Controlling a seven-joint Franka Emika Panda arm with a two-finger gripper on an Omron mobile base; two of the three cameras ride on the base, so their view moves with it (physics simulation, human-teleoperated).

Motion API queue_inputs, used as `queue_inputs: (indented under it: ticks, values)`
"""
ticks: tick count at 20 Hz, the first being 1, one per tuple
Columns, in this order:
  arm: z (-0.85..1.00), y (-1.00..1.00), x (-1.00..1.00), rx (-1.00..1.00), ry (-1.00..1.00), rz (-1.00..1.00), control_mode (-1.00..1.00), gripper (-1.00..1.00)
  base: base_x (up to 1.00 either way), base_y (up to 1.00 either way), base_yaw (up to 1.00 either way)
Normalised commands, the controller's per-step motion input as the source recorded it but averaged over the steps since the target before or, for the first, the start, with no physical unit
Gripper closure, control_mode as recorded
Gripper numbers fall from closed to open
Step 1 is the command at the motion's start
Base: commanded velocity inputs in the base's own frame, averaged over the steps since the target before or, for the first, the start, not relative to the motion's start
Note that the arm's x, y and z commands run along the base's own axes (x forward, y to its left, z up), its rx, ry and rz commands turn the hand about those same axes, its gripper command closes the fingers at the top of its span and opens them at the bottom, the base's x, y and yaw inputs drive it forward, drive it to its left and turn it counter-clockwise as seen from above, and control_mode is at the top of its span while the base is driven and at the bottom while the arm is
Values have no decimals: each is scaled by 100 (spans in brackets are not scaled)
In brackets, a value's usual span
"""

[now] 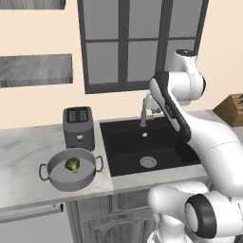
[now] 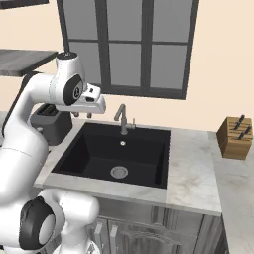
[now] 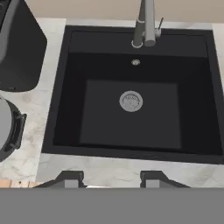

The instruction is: Dump the broccoli from the pot into the sink. Then turn on the water and wash the broccoli. Then turn off the water and put the broccoli back in the pot.

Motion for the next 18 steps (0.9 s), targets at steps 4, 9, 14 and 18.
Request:
queue_inputs:
  ticks: [4, 9, 14, 18]
  values:
    - [0, 1, -20, -1, -3, 0, -100, -100, 0, 0, 0]
    - [0, 23, -30, -2, -4, 0, -100, -100, 0, 0, 0]
    - [0, 42, -14, 0, 0, 0, -100, -100, 0, 0, 0]
    - [0, 51, -7, 0, 1, 0, -100, -100, 0, 0, 0]
